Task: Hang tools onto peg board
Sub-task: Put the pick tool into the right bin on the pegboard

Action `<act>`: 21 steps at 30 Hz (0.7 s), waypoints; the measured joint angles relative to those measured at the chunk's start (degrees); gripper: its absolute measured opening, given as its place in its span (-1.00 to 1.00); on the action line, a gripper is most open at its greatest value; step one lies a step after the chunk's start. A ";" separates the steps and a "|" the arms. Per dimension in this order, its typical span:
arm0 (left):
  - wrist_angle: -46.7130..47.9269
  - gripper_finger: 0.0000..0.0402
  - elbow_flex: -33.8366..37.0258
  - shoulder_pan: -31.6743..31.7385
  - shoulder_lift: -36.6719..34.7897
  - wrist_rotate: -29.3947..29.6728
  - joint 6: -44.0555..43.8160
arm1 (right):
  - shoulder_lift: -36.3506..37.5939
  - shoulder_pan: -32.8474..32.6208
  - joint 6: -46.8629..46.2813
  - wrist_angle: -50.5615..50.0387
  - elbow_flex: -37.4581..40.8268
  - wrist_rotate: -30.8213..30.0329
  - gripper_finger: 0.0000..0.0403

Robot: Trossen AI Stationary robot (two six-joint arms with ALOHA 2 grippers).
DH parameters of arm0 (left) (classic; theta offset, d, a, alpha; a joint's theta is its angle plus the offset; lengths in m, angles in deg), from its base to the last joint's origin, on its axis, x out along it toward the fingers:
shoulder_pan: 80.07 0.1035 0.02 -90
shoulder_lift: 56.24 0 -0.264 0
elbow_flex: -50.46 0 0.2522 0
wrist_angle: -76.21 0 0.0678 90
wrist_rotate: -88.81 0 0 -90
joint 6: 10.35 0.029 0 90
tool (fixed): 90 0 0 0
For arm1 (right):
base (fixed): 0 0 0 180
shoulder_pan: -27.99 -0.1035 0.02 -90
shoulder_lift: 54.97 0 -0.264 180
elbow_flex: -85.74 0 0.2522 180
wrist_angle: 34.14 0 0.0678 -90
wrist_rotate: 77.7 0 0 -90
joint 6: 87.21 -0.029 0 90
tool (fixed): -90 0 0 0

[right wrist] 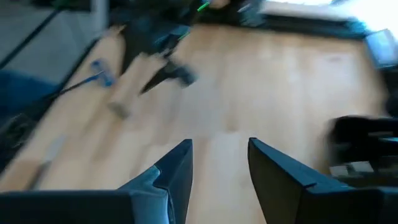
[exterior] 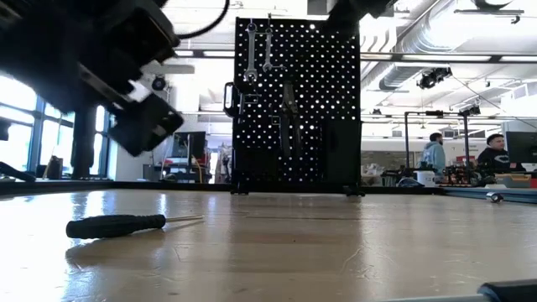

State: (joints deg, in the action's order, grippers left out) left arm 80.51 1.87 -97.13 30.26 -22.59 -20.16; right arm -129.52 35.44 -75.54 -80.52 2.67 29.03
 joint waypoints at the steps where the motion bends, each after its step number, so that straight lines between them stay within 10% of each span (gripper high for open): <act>1: -0.25 0.28 0.00 -1.08 0.00 0.11 -0.86 | -0.19 -1.98 -0.90 -0.01 0.31 0.08 -0.26; 10: -3.05 0.28 -0.02 -13.76 0.00 7.62 -8.58 | -0.38 -17.59 -9.22 7.95 7.37 -6.62 -0.26; 21: -3.52 0.28 -0.02 -32.07 0.00 30.09 -15.63 | -0.38 -25.18 -19.82 33.65 25.05 -15.43 -0.26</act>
State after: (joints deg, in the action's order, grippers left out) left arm 76.99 1.85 -129.21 30.26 7.50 -35.78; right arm -129.91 10.26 -95.37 -46.87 27.72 13.61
